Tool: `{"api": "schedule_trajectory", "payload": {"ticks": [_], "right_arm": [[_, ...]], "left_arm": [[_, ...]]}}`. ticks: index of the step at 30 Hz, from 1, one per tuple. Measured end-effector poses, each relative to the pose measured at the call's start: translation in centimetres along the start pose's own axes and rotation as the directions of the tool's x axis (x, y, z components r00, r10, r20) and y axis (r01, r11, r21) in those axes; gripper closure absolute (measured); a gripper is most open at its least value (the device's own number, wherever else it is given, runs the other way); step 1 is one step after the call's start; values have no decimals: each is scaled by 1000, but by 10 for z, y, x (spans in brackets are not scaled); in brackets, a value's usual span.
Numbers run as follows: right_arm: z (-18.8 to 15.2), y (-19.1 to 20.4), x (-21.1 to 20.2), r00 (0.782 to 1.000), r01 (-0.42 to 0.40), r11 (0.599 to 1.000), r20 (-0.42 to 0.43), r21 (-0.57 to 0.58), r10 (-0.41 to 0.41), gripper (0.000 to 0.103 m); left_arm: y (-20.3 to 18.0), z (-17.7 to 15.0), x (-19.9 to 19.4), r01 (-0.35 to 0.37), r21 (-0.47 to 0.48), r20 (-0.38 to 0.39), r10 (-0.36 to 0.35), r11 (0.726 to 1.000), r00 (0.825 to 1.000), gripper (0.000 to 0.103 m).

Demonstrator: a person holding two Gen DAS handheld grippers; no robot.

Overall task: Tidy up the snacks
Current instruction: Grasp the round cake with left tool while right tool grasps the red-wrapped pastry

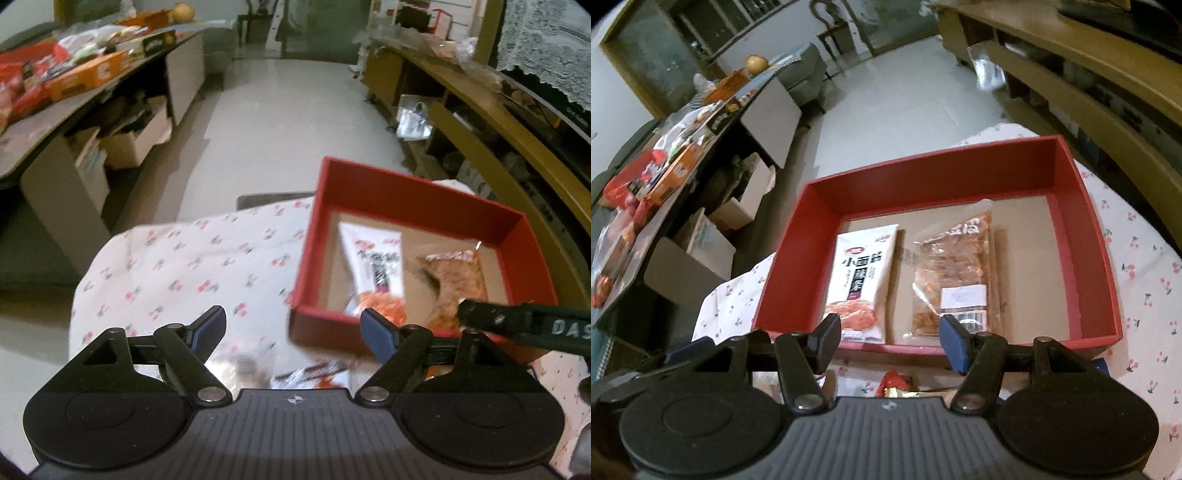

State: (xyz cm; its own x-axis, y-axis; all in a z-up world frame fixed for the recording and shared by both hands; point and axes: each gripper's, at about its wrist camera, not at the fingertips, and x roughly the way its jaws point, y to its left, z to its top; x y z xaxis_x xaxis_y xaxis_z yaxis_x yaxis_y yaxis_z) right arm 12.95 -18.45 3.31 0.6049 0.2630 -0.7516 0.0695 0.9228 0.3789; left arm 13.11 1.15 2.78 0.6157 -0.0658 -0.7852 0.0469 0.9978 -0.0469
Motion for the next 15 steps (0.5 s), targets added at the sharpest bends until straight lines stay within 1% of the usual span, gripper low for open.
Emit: {"api": "schedule_trajectory", "payload": {"ticks": [2,5,8,11,15], "right_arm": [[-4,6,-4,1000,6,1000,6,-24,-6,38],[-9,11,-8,1000,-27,999,-4,-26,26,38],[-14,18,-13,1000,-28,998,-2,-52,28,38],[-20,21,-17,999,-41,998,-10,-58,40,38],[-27,26,-20,998,-53,995,-30,-79,51,38]], "left_arm": [[8,-5,-2,-10,-12,-9,10,1000,1000,19],[20,-11,-7,-25,-30,-16,25,999,1000,18],[31,-16,-7,-48,-48,-32,46,998,998,18],[39,-22,0,-73,-57,-65,69,996,995,18],[41,-25,15,-82,-60,-107,76,995,991,18]]}}
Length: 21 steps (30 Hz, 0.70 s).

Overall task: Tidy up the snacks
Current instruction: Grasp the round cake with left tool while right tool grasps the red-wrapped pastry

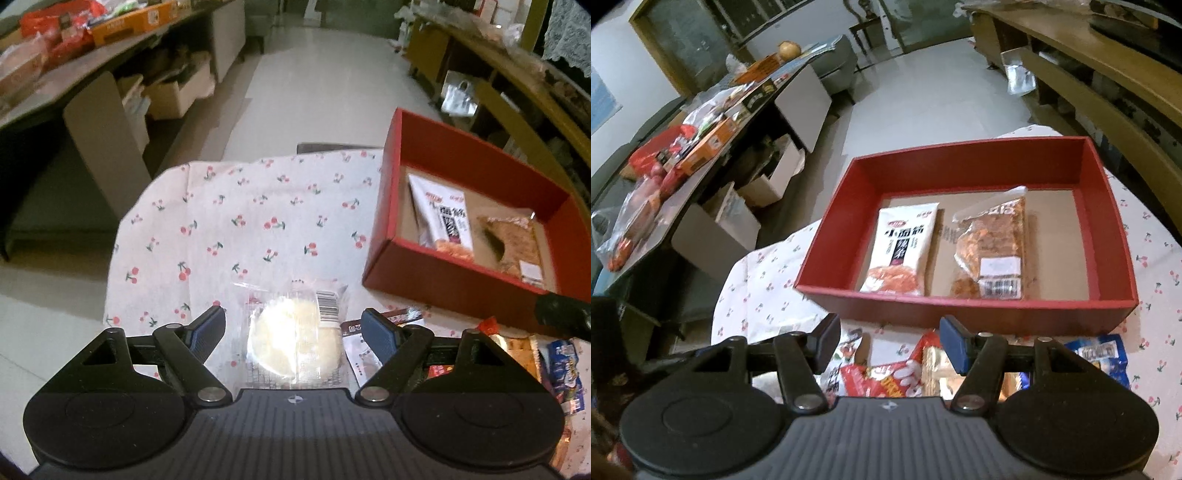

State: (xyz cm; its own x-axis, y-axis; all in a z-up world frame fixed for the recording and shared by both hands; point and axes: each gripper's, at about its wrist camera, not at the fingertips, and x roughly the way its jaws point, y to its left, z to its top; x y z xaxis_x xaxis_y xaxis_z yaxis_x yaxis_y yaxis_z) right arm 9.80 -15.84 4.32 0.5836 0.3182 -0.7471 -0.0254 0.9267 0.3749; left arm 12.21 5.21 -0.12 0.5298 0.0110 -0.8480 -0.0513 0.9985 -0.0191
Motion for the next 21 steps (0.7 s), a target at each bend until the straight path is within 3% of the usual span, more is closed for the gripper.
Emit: {"api": "schedule_trajectory", "payload": {"ticks": [7,10,13,21], "right_arm": [[-6,4,2,1000,3,999,-29,-33,-4,38],[-8,-2,-2,999,17,1000,-27,-25,-18,38],[-16,-13,-12,999,37,999,-32,-3,-37,38],[-57,-58,-49,990,134,985,-63,109,-127,38]], "left_arm": [[-2,0,31,-38,-3,-67,37,999,997,18],[2,-2,40,-36,-26,-93,34,999,995,27],[5,-2,33,-19,-50,-97,14,999,995,37],[2,-24,4,43,-45,-83,-46,998,995,39]]}}
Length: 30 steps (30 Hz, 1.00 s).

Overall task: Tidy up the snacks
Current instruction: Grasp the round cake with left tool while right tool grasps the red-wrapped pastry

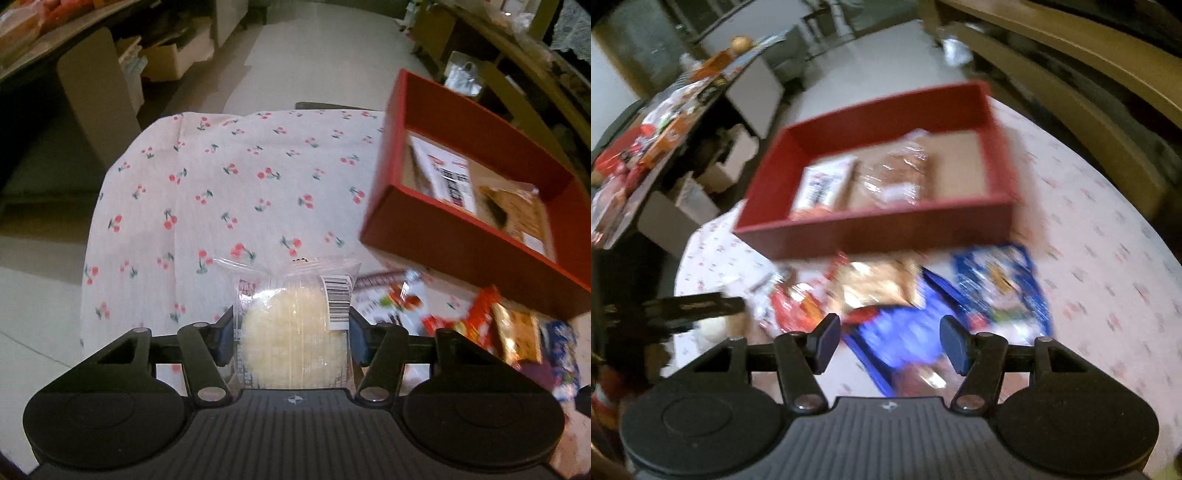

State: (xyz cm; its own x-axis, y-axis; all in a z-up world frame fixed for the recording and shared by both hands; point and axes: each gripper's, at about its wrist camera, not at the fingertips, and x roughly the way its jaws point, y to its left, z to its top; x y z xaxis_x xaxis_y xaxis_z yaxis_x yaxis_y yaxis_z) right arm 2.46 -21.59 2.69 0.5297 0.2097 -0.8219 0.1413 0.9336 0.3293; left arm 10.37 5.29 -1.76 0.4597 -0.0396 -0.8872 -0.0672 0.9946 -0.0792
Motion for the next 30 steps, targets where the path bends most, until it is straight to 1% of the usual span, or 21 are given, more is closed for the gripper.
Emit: {"api": "schedule_trajectory", "payload": {"ticks": [3,5,6,9,13,19,24,26,27,30], "right_arm": [[-14,-19,-7,1000,27,998,-14,57,-26,37],[-23,-25,-8,999,40,996,-27,78,-38,37],[-26,-25,-8,999,41,996,-35,80,-38,37],[-33,-24,-5,998,47,996,-53,78,-43,31],[-37,-16,3,996,56,997,-70,49,-52,30],[-40,-3,23,990,97,995,-102,-14,-98,29],[-40,-5,36,983,136,990,-122,-41,-140,29],[-40,-7,35,983,137,990,-114,-42,-141,35],[-40,-8,34,984,135,990,-112,-43,-139,40],[-41,-9,33,984,135,989,-111,-56,-141,42]], "left_arm": [[-3,-11,-14,46,4,5,-46,999,999,39],[-6,-18,-23,76,14,13,-76,997,997,39],[-7,-21,-28,94,21,17,-95,995,995,39],[-16,-32,-39,137,49,21,-138,989,990,39],[-33,-46,-45,177,102,5,-178,979,984,39],[-58,-59,-38,198,184,-32,-195,963,980,39],[-79,-70,-32,194,257,-56,-186,947,981,39],[-88,-76,-30,184,298,-61,-174,937,983,39],[-92,-79,-29,179,317,-64,-167,931,984,39],[-104,-87,-24,159,361,-64,-146,919,987,39]]}}
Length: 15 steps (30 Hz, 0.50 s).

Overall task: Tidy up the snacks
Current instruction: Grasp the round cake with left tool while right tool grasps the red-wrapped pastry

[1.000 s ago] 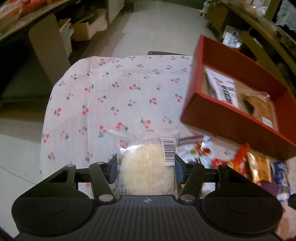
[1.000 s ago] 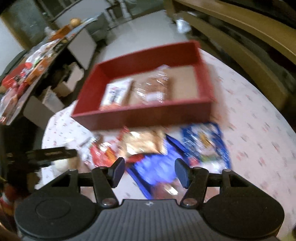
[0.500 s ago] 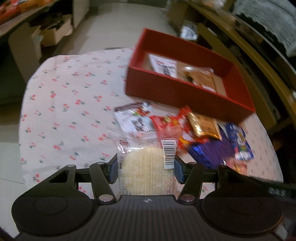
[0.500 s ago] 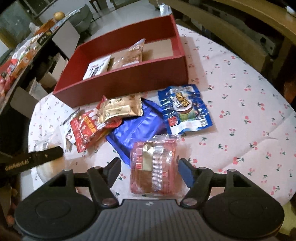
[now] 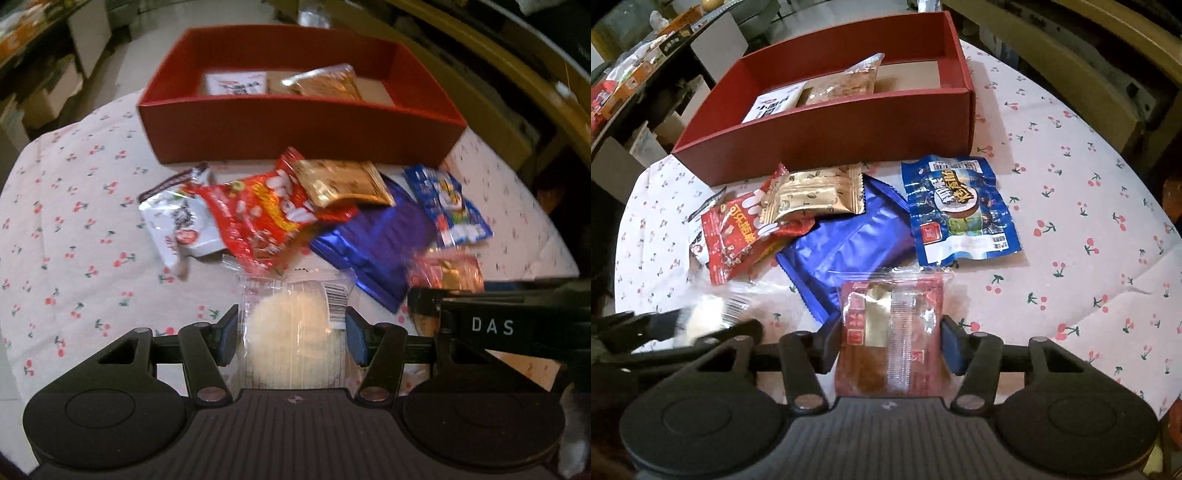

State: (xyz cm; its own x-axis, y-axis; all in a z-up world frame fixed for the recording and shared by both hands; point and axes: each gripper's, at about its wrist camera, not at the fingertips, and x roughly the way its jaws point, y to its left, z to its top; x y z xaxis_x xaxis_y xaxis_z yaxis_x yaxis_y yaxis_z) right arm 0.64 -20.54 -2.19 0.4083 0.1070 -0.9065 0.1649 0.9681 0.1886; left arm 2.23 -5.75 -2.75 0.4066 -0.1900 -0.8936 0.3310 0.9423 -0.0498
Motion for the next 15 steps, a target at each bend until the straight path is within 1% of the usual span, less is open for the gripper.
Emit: {"api": "schedule_trajectory", "payload": {"ticks": [3,10,13,15], "right_arm": [[-1,0,-1,1000,13,1000,-2,-21,-13,43],[-2,1,0,1000,18,999,-6,-36,-18,41],[-3,3,0,1000,22,998,-5,-55,-22,41],[-4,5,-1,999,32,997,-3,-75,-32,42]], "left_arm": [[-3,-1,0,-18,25,8,18,1000,1000,39],[0,-2,4,-22,20,-1,22,1000,1000,37],[2,-3,11,-32,21,-29,32,999,999,35],[-2,-4,11,-48,45,-25,49,998,998,37]]}}
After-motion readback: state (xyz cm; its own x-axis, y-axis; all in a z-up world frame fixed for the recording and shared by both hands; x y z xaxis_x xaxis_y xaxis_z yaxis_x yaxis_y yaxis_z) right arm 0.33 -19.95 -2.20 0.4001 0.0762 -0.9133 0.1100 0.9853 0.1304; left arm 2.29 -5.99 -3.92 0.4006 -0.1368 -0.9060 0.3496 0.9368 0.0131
